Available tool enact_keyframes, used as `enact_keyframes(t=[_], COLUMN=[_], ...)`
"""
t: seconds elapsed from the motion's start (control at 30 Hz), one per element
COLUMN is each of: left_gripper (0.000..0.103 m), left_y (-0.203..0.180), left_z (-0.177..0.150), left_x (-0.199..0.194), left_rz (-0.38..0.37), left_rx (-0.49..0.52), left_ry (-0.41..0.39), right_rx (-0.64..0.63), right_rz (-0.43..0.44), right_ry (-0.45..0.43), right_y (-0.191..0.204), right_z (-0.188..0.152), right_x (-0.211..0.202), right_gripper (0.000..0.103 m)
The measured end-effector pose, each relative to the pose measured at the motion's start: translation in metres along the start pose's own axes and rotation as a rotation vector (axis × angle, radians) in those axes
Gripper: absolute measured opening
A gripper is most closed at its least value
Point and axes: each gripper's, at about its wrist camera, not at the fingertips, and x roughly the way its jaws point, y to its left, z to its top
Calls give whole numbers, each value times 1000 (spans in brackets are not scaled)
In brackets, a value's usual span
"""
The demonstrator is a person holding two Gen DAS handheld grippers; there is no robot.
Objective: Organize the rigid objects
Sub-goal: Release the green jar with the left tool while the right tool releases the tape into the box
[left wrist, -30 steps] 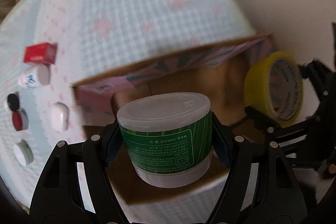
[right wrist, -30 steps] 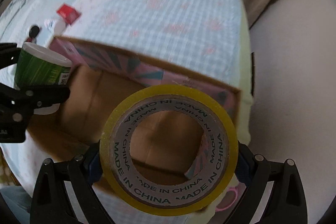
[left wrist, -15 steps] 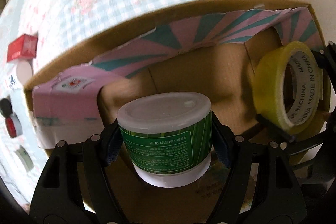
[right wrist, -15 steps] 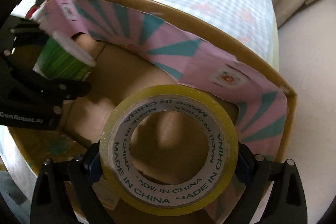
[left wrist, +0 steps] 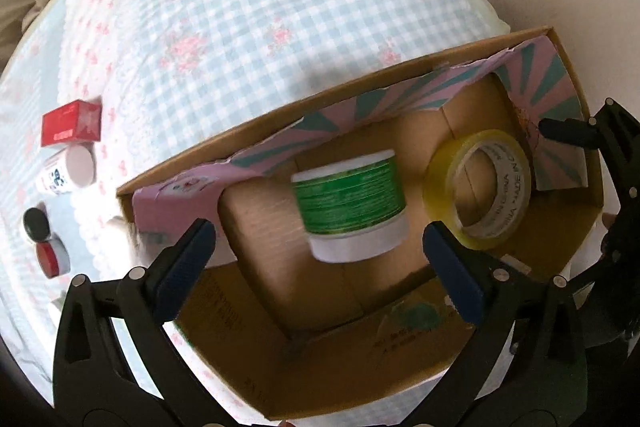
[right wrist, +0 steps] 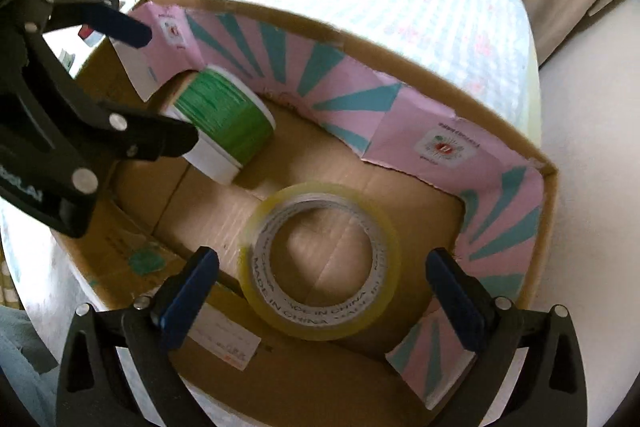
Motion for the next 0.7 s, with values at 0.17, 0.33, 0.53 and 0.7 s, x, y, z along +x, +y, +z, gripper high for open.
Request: enact_keyframes(t=[0.17,0.33,0.53,0.7], left_gripper=[103,103,103,103], left_y=[1,-3,-3,-5], left_z=[3,-1,-10,-22], left_x=[-9,-20,-55,-94], left_rz=[-3,10,17,0], left_rx=[-14,-12,-8,-17], left_ry=[-12,-25,-62,-114], right_rx=[2,-10,29,80], right_rz=[-14,-47,-36,-54], right_ry=[7,11,-6,-27], right_y=[0,8,13,18], right_z=[-3,-4,-1,-1], right_x=[-9,-21,-51,-83], right_gripper=[103,103,103,103])
